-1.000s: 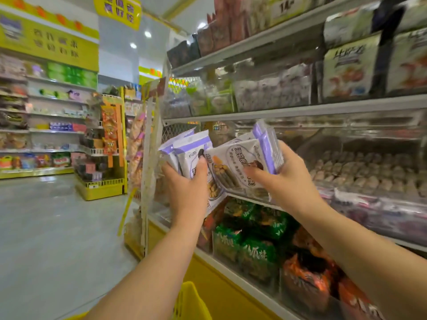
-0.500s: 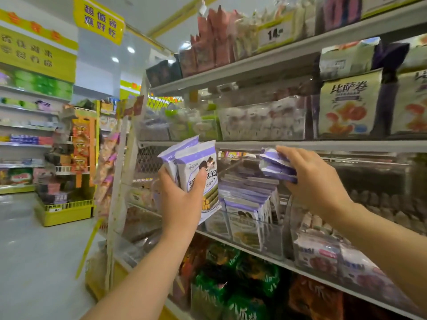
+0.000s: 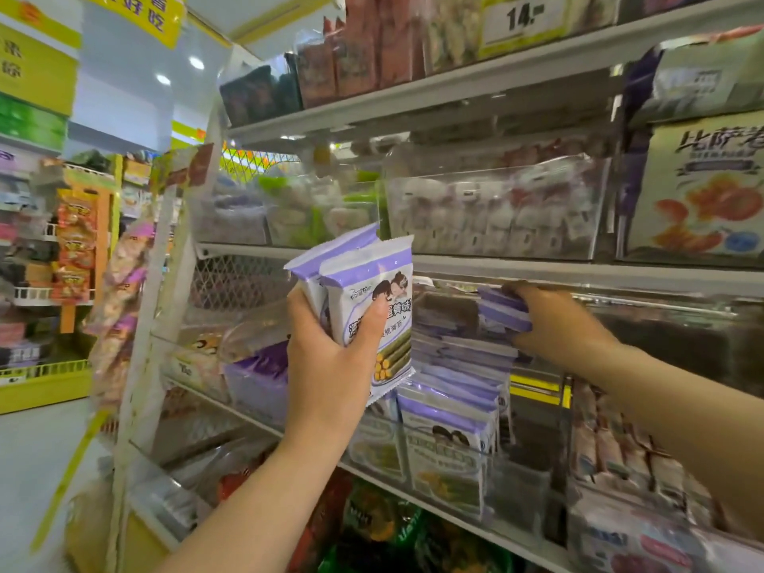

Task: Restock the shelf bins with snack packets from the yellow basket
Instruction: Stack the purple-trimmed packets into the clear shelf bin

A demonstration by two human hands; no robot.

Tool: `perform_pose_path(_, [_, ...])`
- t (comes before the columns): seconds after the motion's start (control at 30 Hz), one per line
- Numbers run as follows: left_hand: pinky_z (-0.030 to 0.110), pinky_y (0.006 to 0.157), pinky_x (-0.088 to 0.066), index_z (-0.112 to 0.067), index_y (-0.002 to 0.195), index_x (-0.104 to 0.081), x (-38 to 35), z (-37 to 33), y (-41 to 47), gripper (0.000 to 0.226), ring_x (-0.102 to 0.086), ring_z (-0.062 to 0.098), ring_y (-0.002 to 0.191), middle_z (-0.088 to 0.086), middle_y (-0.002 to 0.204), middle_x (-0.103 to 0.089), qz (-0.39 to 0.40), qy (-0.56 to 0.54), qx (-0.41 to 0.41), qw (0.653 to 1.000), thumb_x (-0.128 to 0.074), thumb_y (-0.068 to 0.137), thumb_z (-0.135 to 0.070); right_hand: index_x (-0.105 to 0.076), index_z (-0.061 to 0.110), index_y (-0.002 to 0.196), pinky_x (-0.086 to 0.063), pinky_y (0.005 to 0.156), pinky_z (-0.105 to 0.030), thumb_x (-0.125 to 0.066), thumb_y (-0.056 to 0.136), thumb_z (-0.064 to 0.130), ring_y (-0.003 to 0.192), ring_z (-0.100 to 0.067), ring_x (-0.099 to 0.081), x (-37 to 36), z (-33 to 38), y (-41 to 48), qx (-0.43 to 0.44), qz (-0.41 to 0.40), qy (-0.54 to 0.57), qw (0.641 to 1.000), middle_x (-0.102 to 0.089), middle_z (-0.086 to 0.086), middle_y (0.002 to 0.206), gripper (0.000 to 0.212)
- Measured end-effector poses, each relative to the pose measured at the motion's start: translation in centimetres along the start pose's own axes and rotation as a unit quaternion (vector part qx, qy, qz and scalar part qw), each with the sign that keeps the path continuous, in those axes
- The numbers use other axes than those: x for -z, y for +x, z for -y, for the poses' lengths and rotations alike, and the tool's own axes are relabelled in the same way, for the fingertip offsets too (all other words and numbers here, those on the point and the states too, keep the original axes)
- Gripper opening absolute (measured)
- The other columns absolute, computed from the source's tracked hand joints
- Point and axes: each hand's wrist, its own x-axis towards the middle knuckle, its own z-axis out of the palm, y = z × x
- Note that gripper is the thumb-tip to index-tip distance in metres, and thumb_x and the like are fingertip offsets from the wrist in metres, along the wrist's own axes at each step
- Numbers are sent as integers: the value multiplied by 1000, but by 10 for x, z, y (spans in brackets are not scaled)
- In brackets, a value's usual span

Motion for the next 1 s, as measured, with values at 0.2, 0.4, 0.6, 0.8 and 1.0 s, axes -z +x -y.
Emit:
perform_pose_path(0.2, [7,70,-47,-53,109,-45,1,10,8,40,-61,-8,97,-27,106,-63,18,-11,-15,1000,-68,76,-48,-48,14,135,-42,95,-31,-68,79,55,118,-26,-53,-24,-17,46,-2,126,-5,992,-54,-7,136,72])
perform_pose_path(0.4, [14,74,-48,-47,112,-45,2,14,13,40,-61,-7,98,-24,106,-64,24,-15,-15,999,-70,82,-41,-33,34,144,-24,109,-17,-41,100,35,130,-5,-37,-34,-16,54,133,271,87,949,-37,14,148,44])
perform_pose_path(0.6, [26,76,-54,-50,108,-46,8,10,14,42,-62,-10,94,-29,103,-64,69,-15,-11,997,-67,72,-53,-52,31,132,-38,101,-20,-45,96,46,116,-6,-52,-11,10,29,125,158,133,970,-54,13,133,40])
perform_pose_path(0.8, [2,66,-44,-45,106,-47,12,-7,14,39,-58,-13,94,-29,100,-62,147,14,-56,987,-68,73,-46,-46,33,133,-53,90,-32,-76,68,46,103,-12,-66,42,67,-24,194,135,434,869,-62,7,122,73])
perform_pose_path(1.0, [0,66,-43,-61,103,-43,6,-19,17,47,-52,-22,96,-42,103,-56,179,30,-59,982,-75,68,-60,-48,33,130,-58,66,-33,-73,60,48,70,-15,-70,71,92,-37,200,36,383,901,-72,4,91,76])
